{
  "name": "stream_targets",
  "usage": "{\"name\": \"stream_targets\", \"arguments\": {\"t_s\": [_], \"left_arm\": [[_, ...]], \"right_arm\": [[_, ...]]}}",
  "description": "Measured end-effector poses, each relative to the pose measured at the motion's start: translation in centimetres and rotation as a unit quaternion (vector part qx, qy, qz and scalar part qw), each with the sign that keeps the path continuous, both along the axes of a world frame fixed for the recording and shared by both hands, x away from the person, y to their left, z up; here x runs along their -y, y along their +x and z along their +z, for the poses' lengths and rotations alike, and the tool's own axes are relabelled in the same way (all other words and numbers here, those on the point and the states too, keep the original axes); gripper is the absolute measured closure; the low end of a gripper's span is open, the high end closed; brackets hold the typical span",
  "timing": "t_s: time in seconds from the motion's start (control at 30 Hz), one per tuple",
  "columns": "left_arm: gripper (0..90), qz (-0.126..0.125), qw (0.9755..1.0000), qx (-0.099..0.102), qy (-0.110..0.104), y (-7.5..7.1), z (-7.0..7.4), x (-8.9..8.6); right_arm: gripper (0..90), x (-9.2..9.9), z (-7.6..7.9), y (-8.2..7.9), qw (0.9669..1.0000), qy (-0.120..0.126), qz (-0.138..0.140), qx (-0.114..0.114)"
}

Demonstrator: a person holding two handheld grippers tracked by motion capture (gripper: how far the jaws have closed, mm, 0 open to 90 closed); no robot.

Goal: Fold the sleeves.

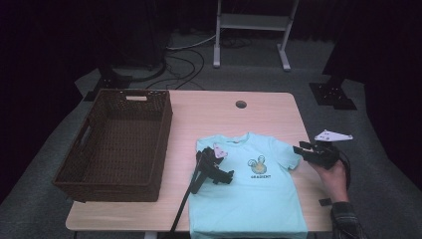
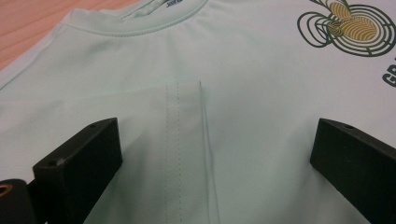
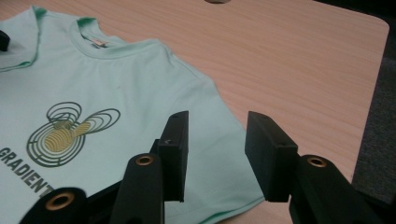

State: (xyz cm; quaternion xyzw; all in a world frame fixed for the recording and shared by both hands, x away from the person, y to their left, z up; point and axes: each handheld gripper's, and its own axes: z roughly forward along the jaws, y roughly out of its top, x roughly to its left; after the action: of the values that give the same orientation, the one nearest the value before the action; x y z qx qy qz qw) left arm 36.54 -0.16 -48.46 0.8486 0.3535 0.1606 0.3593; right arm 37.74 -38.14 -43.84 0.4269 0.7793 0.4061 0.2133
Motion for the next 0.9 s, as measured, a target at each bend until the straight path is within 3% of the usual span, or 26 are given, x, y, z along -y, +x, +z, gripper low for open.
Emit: {"name": "stream_targets", "arguments": {"t_s": [0.9], "left_arm": [[1.1,0.0,1.0,0.0,0.0,0.0,0.0,0.0]], "right_arm": [[64.0,1.7,-1.5,1.7,0.9988,-0.011,-0.045,-0.017]]}}
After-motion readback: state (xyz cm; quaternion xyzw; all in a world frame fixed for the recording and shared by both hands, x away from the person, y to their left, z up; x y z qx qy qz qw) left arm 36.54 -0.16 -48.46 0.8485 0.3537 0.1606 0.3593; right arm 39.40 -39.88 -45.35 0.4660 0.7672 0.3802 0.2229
